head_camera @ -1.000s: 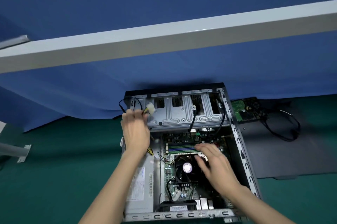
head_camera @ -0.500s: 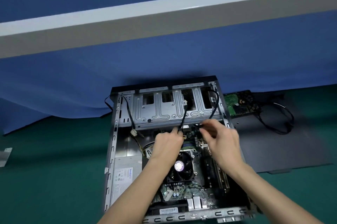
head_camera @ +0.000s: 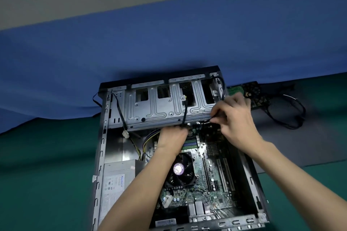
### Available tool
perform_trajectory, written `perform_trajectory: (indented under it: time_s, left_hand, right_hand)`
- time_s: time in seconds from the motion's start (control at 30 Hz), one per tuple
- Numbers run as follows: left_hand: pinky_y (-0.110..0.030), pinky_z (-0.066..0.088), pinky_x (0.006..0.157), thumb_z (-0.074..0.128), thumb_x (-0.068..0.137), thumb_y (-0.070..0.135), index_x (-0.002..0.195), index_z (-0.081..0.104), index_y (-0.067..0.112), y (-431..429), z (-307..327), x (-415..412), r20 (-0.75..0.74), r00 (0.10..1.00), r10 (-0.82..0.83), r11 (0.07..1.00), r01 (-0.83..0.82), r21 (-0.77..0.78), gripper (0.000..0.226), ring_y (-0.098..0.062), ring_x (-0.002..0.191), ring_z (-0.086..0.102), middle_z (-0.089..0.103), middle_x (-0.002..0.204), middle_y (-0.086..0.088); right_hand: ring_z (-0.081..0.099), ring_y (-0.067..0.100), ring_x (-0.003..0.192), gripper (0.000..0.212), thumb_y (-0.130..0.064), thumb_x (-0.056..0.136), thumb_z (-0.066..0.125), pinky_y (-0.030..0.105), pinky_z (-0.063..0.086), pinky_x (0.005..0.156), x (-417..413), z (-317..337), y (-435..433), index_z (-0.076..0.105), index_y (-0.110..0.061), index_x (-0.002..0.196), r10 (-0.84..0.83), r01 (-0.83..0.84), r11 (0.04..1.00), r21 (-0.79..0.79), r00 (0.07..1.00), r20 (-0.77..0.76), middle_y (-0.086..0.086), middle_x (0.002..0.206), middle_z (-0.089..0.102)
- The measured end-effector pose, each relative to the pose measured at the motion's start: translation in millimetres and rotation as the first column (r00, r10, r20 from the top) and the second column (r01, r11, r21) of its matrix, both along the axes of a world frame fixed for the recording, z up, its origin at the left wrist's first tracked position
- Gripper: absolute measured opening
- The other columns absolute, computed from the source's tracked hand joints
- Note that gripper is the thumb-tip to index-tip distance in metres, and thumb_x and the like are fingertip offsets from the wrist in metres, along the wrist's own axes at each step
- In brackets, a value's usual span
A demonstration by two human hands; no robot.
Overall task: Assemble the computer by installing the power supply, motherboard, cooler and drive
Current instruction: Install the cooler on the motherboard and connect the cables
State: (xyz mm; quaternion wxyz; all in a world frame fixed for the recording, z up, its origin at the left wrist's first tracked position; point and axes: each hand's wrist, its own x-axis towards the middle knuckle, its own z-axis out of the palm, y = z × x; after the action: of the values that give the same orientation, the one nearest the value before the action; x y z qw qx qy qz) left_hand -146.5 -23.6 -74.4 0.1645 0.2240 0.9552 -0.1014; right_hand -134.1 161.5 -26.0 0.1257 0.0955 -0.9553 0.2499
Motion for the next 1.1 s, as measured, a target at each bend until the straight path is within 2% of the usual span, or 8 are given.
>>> perform_trajectory:
  time_s: [0.1, 0.17, 0.23, 0.4, 0.5, 0.6, 0.8, 1.1]
  left_hand:
    - [-0.039, 0.044, 0.09, 0.05, 0.089, -0.003, 0.131, 0.046, 0.01, 0, -7, -10, 0.033, 0.999, 0.019, 1.0, -0.019, -0.011, 0.045, -0.031, 0.113, 0.056, 0.06, 0.121, -0.013]
    - [-0.043, 0.034, 0.105, 0.044, 0.094, 0.002, 0.144, 0.033, 0.013, 3, -7, -15, 0.066, 0.995, 0.069, 0.997, -0.068, -0.025, 0.053, -0.036, 0.129, 0.041, 0.044, 0.14, -0.018]
    - [-0.043, 0.025, 0.112, 0.042, 0.097, 0.007, 0.149, 0.024, 0.015, 8, -5, -19, 0.109, 0.985, 0.133, 0.991, -0.133, -0.006, 0.056, -0.037, 0.138, 0.027, 0.026, 0.152, -0.016]
    - [-0.034, 0.027, 0.109, 0.035, 0.101, 0.015, 0.144, 0.035, 0.013, 12, -7, -28, 0.287, 0.898, 0.334, 0.918, -0.379, 0.117, 0.043, -0.031, 0.135, 0.033, 0.031, 0.151, -0.011]
    - [-0.032, 0.028, 0.107, 0.035, 0.101, 0.018, 0.144, 0.035, 0.014, 13, -7, -30, 0.321, 0.869, 0.376, 0.879, -0.444, 0.174, 0.043, -0.028, 0.134, 0.035, 0.032, 0.151, -0.008]
    - [-0.034, 0.029, 0.107, 0.036, 0.102, 0.019, 0.141, 0.038, 0.013, 16, -4, -31, 0.335, 0.879, 0.338, 0.899, -0.407, 0.162, 0.04, -0.029, 0.132, 0.037, 0.036, 0.149, -0.01]
    - [-0.034, 0.02, 0.114, 0.031, 0.104, 0.024, 0.142, 0.037, 0.012, 16, -7, -35, 0.378, 0.88, 0.288, 0.95, -0.313, 0.004, 0.04, -0.029, 0.139, 0.029, 0.029, 0.154, -0.008]
    - [-0.034, 0.019, 0.114, 0.033, 0.104, 0.027, 0.142, 0.039, 0.011, 13, -10, -36, 0.377, 0.897, 0.232, 0.97, -0.242, -0.021, 0.042, -0.029, 0.139, 0.029, 0.032, 0.152, -0.008]
  right_hand:
    - [0.048, 0.035, 0.093, 0.023, -0.011, 0.068, 0.085, 0.042, 0.034, 0.076, 0, -7, 4, 0.065, -0.006, 0.079, -0.019, 0.021, 0.997, -0.074, 1.0, 0.025, 0.003, 0.082, 0.062]
    - [0.047, 0.036, 0.092, 0.023, -0.009, 0.068, 0.084, 0.047, 0.04, 0.077, 0, -9, 4, 0.065, -0.005, 0.079, -0.014, 0.017, 0.995, -0.096, 1.0, 0.027, 0.004, 0.082, 0.061]
    - [0.047, 0.036, 0.091, 0.023, -0.007, 0.067, 0.084, 0.051, 0.042, 0.077, 0, -8, 4, 0.064, -0.004, 0.079, -0.005, 0.009, 0.994, -0.11, 1.0, 0.031, 0.004, 0.081, 0.06]
    - [0.046, 0.034, 0.092, 0.022, -0.004, 0.069, 0.082, 0.054, 0.044, 0.077, 0, -8, 5, 0.063, -0.003, 0.079, 0.005, -0.001, 0.991, -0.13, 0.999, 0.033, 0.003, 0.081, 0.058]
    - [0.047, 0.035, 0.091, 0.023, -0.003, 0.068, 0.082, 0.053, 0.045, 0.077, 1, -8, 4, 0.062, -0.003, 0.079, 0.012, -0.008, 0.992, -0.126, 1.0, 0.029, 0.005, 0.081, 0.059]
    - [0.046, 0.035, 0.09, 0.023, -0.001, 0.068, 0.082, 0.053, 0.045, 0.077, 0, -8, 4, 0.062, -0.001, 0.079, 0.007, -0.004, 0.994, -0.11, 1.0, 0.03, 0.008, 0.082, 0.059]
    - [0.047, 0.037, 0.092, 0.02, 0.0, 0.069, 0.079, 0.054, 0.044, 0.079, -1, -10, 6, 0.063, 0.001, 0.082, 0.002, 0.003, 0.996, -0.09, 0.999, 0.047, 0.01, 0.085, 0.06]
    - [0.046, 0.035, 0.092, 0.02, 0.002, 0.069, 0.079, 0.048, 0.044, 0.08, -1, -10, 6, 0.062, 0.0, 0.08, 0.017, -0.013, 0.995, -0.097, 0.999, 0.045, 0.009, 0.084, 0.06]
